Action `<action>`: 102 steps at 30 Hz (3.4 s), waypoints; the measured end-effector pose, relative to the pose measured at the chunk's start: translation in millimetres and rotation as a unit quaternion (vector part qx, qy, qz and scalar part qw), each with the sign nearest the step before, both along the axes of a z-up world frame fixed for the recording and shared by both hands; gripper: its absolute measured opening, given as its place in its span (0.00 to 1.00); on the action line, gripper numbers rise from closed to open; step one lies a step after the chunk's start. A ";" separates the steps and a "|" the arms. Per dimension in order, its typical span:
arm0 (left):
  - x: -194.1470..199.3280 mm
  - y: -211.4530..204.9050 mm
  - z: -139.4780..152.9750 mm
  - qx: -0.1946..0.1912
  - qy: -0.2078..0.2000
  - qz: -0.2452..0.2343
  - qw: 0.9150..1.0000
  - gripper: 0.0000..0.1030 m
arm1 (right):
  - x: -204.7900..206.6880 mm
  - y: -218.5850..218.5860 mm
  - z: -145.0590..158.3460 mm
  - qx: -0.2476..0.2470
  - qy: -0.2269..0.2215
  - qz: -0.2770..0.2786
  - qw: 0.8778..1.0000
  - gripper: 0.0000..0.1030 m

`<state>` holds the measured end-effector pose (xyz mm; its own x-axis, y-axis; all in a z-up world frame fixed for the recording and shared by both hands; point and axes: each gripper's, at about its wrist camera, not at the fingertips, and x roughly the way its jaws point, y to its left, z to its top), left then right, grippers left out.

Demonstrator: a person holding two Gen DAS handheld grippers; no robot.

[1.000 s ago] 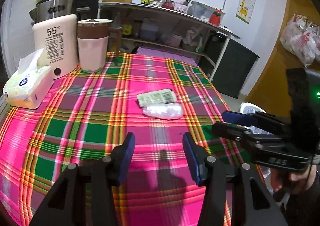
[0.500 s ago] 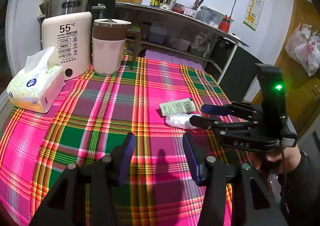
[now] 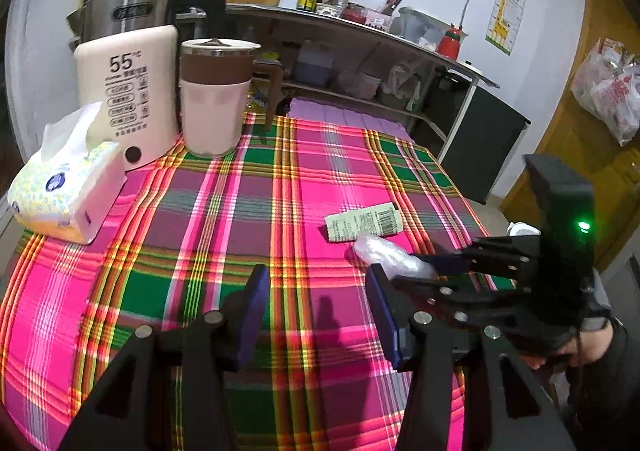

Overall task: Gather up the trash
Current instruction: 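Grasp the clear plastic bag with the right tool while the left tool grasps the white paper strip, then carry the plastic bag and paper strip over the trash bin with both tools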

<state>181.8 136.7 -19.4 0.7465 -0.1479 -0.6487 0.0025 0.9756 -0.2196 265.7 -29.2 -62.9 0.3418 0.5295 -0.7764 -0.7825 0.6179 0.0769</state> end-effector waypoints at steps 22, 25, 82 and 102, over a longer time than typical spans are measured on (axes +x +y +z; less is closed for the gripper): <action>100.1 -62.8 -26.7 0.126 0.025 -0.147 0.981 0.56 | -24.2 -107.1 19.8 0.082 0.037 -0.138 0.986 0.27; 109.0 -68.3 -35.0 0.143 0.042 -0.159 0.976 0.56 | -23.1 -111.4 18.9 0.084 0.038 -0.141 0.986 0.27; -63.4 -161.1 35.8 0.004 -0.027 -0.131 0.991 0.26 | -138.1 -203.2 77.8 0.132 -0.038 -0.254 0.957 0.27; -41.3 -213.4 29.5 0.007 -0.014 -0.178 0.984 0.26 | -133.7 -253.4 64.6 0.131 -0.027 -0.305 0.943 0.27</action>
